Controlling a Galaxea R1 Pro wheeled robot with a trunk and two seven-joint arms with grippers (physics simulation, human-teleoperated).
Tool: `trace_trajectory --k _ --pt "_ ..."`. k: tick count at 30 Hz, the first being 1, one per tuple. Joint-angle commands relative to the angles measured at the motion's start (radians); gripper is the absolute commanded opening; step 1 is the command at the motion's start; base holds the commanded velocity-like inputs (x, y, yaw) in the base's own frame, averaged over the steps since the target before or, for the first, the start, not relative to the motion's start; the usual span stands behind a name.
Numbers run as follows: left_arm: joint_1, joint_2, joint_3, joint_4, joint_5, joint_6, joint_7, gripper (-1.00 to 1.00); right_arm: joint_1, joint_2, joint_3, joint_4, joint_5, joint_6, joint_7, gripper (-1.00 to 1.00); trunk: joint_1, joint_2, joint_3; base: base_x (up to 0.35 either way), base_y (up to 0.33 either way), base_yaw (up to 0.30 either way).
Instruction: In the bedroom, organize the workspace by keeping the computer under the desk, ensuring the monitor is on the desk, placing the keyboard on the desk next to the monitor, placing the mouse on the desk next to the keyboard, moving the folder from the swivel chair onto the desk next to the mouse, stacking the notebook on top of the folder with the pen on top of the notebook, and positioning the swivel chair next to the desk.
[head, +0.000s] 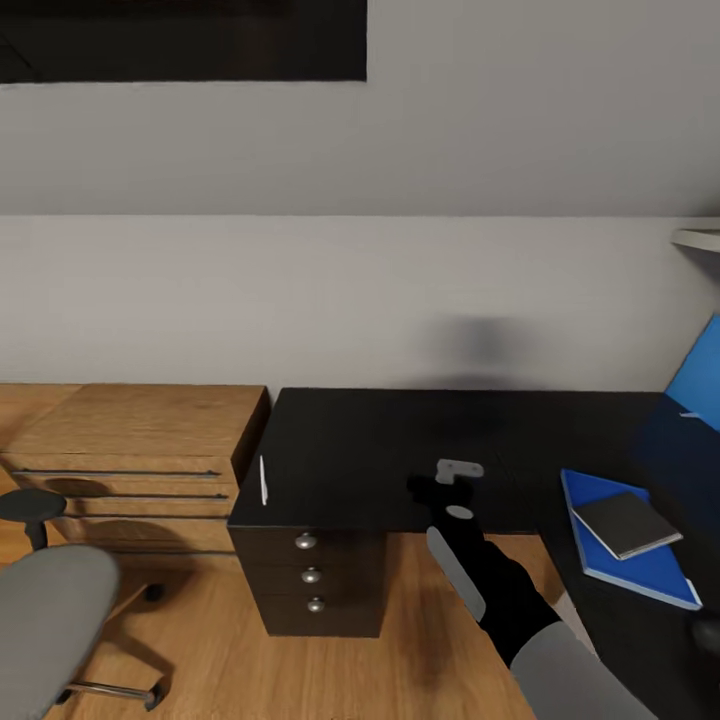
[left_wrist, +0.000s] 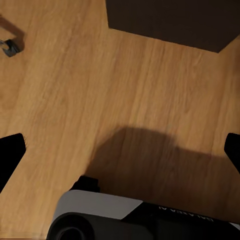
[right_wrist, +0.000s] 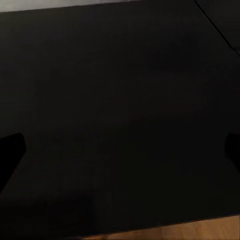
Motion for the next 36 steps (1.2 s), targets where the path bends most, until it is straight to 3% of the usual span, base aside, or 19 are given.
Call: trace_trajectory --k 1,14,20,23,28,36 --pt "0.0 0.001 -0.006 -0.001 0.011 -0.006 0.007 1.0 -0.001 0.0 0.003 0.0 -0.004 0.003 -0.008 1.0 0.0 -0.001 -0.002 0.0 0.0 0.237" --pt "0.0 0.001 -0.006 -0.001 0.011 -0.006 0.007 1.0 -0.001 0.003 0.041 0.026 0.003 -0.001 -0.008 1.0 0.0 -0.001 -0.017 0.0 0.0 0.218" --pt "0.0 0.003 -0.006 -0.001 0.011 -0.007 0.007 1.0 -0.001 0.029 0.044 0.047 0.008 -0.001 -0.008 1.0 0.0 -0.001 -0.023 0.0 0.0 0.214" --pt "0.0 0.003 -0.006 -0.001 0.011 -0.008 0.007 1.0 -0.001 0.043 0.044 0.076 0.051 -0.002 -0.008 1.0 0.0 -0.001 -0.027 0.0 0.0 0.213" --pt "0.0 0.004 -0.005 -0.001 0.011 -0.008 0.007 1.0 -0.001 0.05 0.044 0.084 0.079 -0.002 -0.008 1.0 0.0 -0.001 -0.033 0.0 0.0 0.212" --pt "0.0 0.004 -0.005 -0.001 0.011 -0.008 0.007 1.0 -0.001 0.054 0.044 0.088 0.089 -0.007 -0.008 1.0 0.0 -0.001 -0.042 0.0 0.0 0.211"
